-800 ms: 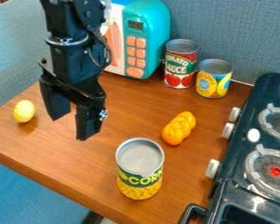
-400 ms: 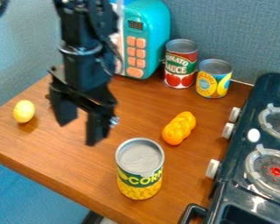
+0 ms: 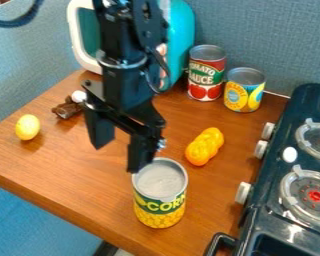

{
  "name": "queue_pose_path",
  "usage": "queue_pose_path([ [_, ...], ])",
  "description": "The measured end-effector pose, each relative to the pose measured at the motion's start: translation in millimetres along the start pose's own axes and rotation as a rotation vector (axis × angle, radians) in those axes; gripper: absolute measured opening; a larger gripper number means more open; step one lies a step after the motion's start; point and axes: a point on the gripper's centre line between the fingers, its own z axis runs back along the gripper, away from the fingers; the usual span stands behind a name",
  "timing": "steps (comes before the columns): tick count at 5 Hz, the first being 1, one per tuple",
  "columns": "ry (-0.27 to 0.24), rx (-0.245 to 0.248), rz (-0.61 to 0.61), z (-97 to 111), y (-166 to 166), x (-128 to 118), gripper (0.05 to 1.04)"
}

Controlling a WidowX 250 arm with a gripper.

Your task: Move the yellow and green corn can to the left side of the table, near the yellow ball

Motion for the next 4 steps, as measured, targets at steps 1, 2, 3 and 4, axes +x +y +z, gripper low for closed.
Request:
queue_pose_path([
  [1, 0.004, -0.020, 0.055, -10.6, -5.8, 12.6, 1.000],
  [2, 0.022, -0.019, 0.056, -23.8, -21.6, 24.4, 1.000],
  [3, 0.049, -0.025, 0.071, -36.8, -30.5, 35.1, 1.000],
  [4, 0.045, -0.018, 0.071, -40.0, -38.7, 40.7, 1.000],
])
